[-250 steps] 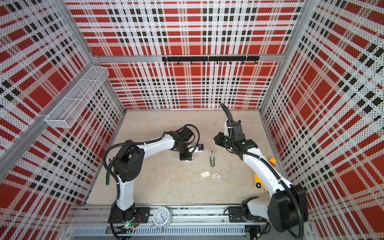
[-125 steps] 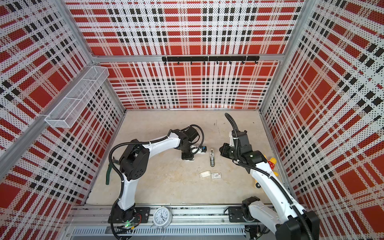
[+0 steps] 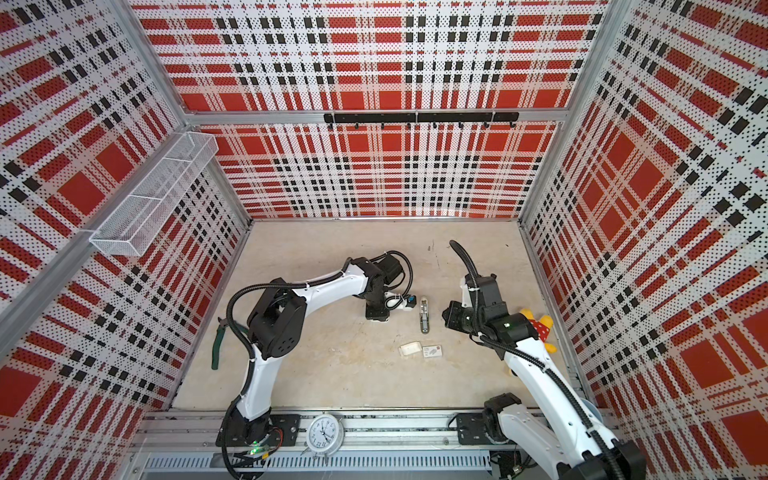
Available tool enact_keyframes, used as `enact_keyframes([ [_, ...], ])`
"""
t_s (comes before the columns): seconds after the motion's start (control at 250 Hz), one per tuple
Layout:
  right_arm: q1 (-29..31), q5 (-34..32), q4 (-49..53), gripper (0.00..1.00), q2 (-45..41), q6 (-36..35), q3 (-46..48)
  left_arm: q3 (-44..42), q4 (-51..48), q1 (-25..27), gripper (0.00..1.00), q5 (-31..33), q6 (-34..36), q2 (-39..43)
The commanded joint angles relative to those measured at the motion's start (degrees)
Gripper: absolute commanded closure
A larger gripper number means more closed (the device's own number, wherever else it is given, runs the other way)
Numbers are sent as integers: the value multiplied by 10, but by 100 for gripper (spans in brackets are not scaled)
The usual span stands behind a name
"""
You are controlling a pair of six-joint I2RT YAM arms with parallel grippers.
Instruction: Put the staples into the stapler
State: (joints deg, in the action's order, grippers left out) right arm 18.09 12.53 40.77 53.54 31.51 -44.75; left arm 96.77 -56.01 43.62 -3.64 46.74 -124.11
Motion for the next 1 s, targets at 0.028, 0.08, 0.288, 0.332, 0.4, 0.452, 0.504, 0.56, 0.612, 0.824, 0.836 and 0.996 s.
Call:
enact_keyframes([
  [0.028,1,-3,-4,80,-13,-13,3,-34,-22,3,77,22,1,-24],
  [0.08,1,-5,-5,79,-13,-13,3,-35,-23,0,73,23,-2,-14],
  [0.288,0,-3,-18,79,-6,-10,5,-35,-22,-9,61,17,-4,14],
  [0.332,1,-4,-21,79,-5,-9,5,-33,-21,-10,60,17,-5,15],
  [0.4,1,-4,-24,79,-3,-8,6,-32,-21,-12,57,14,-5,19],
  [0.452,1,-5,-25,79,-1,-7,7,-32,-19,-13,56,11,-7,21],
  [0.504,1,-4,-27,79,1,-7,7,-32,-17,-14,54,9,-8,25],
  [0.56,1,-4,-28,79,2,-7,7,-30,-16,-15,53,6,-8,27],
  [0.612,1,-3,-31,78,3,-6,8,-30,-17,-15,50,0,-8,31],
  [0.824,1,-9,-32,78,10,-9,11,-47,-5,-14,41,-14,-4,55],
  [0.836,1,-11,-32,78,10,-9,11,-49,-1,-15,40,-14,-3,57],
  [0.996,1,-12,-37,78,12,-8,15,-75,46,-15,37,14,-7,69],
])
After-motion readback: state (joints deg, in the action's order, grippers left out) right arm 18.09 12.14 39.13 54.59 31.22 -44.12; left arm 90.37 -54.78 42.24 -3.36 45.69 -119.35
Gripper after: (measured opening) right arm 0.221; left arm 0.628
